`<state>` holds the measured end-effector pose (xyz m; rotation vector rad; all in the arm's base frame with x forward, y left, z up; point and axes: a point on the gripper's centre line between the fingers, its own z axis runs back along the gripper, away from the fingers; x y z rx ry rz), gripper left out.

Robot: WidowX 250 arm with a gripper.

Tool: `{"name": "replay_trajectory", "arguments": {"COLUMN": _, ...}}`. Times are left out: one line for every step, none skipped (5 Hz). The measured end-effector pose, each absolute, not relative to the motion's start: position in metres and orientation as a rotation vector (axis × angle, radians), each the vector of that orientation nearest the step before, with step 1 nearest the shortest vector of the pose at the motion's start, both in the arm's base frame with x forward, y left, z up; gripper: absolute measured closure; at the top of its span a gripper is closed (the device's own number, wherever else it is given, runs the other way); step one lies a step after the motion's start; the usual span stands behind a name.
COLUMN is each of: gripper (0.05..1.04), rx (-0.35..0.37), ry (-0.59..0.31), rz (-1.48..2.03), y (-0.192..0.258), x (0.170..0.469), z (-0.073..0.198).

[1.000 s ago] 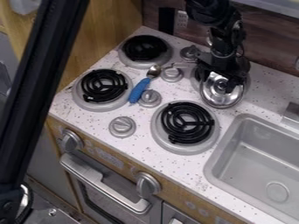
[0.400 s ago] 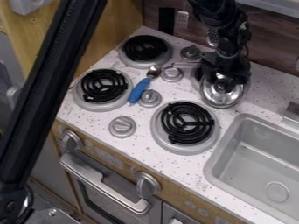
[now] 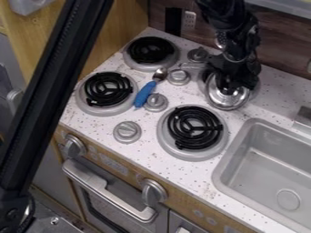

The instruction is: Moved the silver lid to the left bottom burner

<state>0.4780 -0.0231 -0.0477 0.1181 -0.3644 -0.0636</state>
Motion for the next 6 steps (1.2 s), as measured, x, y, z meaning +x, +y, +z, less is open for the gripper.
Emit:
{"name": "replay_trajectory", "arguments": {"gripper": 0.817, "rx": 0.115, "ry": -0.37, "rz": -0.063, "y": -0.023, "x": 0.477, "z": -0.049}}
{"name": "replay_trajectory", "arguments": {"gripper": 0.817, "rx": 0.117, "ry": -0.398, "rz": -0.048, "y": -0.013, "x": 0.473, "z": -0.03}}
{"name": "replay_trajectory", "arguments": {"gripper": 0.817, "rx": 0.131, "ry": -0.437, "rz": 0.026, "y": 0.024, "x": 0.477, "z": 0.007}}
{"name": "replay_trajectory", "arguments": {"gripper": 0.817, "rx": 0.212, "ry": -0.354, "rz": 0.138, "y": 0.086, "x": 0.461, "z": 0.007}}
{"name": "replay_trajectory", "arguments": {"gripper": 0.817, "rx": 0.237, "ry": -0.285, "rz": 0.202, "y": 0.125, "x": 0.455, "z": 0.007}}
{"name": "replay_trajectory", "arguments": {"gripper": 0.817, "rx": 0.177, "ry": -0.147, "rz": 0.24, "y": 0.168, "x": 0.443, "z": -0.011}}
